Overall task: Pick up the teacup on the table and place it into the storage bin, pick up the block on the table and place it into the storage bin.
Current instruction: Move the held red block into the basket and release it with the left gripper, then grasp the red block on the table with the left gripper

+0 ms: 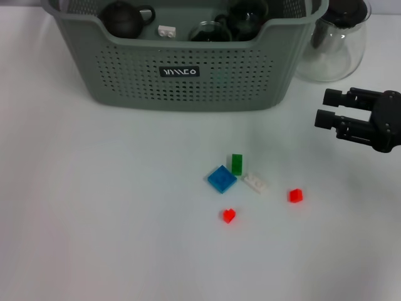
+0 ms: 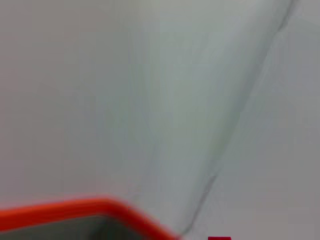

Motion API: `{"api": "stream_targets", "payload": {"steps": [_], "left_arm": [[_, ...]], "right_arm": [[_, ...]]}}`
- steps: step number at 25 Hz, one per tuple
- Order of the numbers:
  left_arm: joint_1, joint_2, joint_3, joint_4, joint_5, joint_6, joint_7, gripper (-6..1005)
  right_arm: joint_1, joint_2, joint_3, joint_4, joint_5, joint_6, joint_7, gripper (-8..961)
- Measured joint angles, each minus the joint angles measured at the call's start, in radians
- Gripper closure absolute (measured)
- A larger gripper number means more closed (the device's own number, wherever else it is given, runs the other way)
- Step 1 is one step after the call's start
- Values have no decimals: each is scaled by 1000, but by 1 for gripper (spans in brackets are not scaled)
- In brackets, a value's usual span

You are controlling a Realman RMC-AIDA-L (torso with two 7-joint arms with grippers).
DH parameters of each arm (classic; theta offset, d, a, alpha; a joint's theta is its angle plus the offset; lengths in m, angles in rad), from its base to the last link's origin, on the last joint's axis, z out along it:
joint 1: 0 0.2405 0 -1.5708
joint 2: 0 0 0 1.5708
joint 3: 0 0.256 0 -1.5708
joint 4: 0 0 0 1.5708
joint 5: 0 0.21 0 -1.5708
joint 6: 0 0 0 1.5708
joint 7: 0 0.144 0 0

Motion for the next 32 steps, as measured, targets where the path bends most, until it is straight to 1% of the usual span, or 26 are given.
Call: {"api": "stream_targets", "payload": {"steps": [1,3,4,6,8,9,10,12,13,15,16,17,18,19,21,22,23,25,26,28,30,32], "left_arm": [[-32,25,65,0,28,-60,-59,716],[-80,54,170,1,101,-167,-158,709],[-111,61,223,1,165,-224,-215,705],[-150,58,285,1,264,-294,-287,698],[-195,34,364,-5,399,-366,-363,690],[-211,18,400,-8,457,-391,-398,686],[-225,5,424,-13,513,-411,-430,683],[-266,-32,481,-38,676,-451,-524,675],[-279,-43,489,-49,722,-457,-547,672],[-306,-74,499,-69,814,-467,-576,664],[-308,-83,498,-66,827,-469,-576,661],[-307,-98,498,-52,835,-470,-573,657],[-307,-98,498,-52,835,-470,-573,653],[-284,-118,490,21,826,-462,-568,649],[-220,-138,479,154,770,-434,-552,642],[-220,-138,479,154,770,-434,-552,606],[-186,-145,472,211,740,-419,-539,570],[-105,-159,450,335,637,-385,-488,498],[-38,-166,428,409,548,-363,-439,462],[92,-174,384,507,350,-310,-320,390],[191,-176,334,540,186,-249,-194,357],[278,-191,242,524,34,-144,-22,324]], "right_arm": [[0,0,1,0,0,0,0,340],[0,0,3,0,0,0,0,340],[0,1,3,0,0,0,-1,340],[0,2,3,0,0,0,-2,340],[0,2,4,0,0,0,-3,340],[0,3,4,0,0,0,-4,340],[0,3,4,0,0,0,-4,340],[0,3,4,0,0,0,-4,340],[0,3,5,0,0,0,-4,340],[1,3,5,0,0,0,-6,340],[1,3,4,0,0,0,-7,340],[1,3,4,0,0,0,-7,340],[1,3,4,0,0,0,-7,340],[2,3,4,0,0,0,-7,340],[2,3,4,0,0,0,-7,340],[2,3,4,0,0,0,-7,340],[2,3,4,0,0,0,-7,340],[2,3,4,0,0,0,-8,340],[2,3,4,0,0,0,-8,340],[2,3,4,0,0,0,-7,340],[2,3,4,0,0,2,-6,340],[4,2,4,0,0,6,-3,340]]}}
